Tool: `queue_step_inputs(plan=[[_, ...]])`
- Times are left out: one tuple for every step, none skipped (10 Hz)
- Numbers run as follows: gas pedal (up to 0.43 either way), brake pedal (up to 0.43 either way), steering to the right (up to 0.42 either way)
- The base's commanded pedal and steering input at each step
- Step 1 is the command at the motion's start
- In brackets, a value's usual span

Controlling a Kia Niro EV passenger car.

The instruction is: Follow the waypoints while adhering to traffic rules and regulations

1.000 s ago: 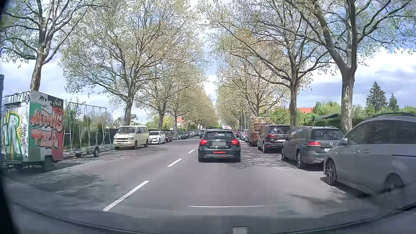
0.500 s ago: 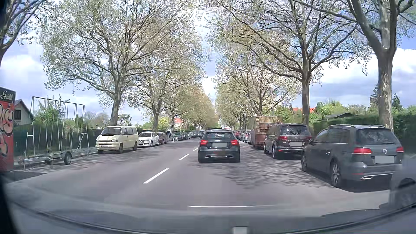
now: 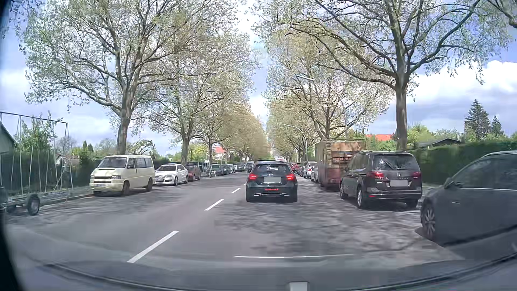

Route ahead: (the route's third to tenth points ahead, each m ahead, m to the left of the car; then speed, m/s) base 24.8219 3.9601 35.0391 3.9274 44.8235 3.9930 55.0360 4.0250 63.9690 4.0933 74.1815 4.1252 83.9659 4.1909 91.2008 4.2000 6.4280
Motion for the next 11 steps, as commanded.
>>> queue_step_inputs(plan=[[0.118,0.024,0.002],[0.118,0.024,0.003],[0.118,0.024,0.002],[0.118,0.024,0.002],[0.118,0.024,0.002],[0.11,0.024,0.002],[0.11,0.024,0.002],[0.11,0.024,0.002],[0.11,0.024,0.002],[0.11,0.024,0.002],[0.11,0.024,0.002]])
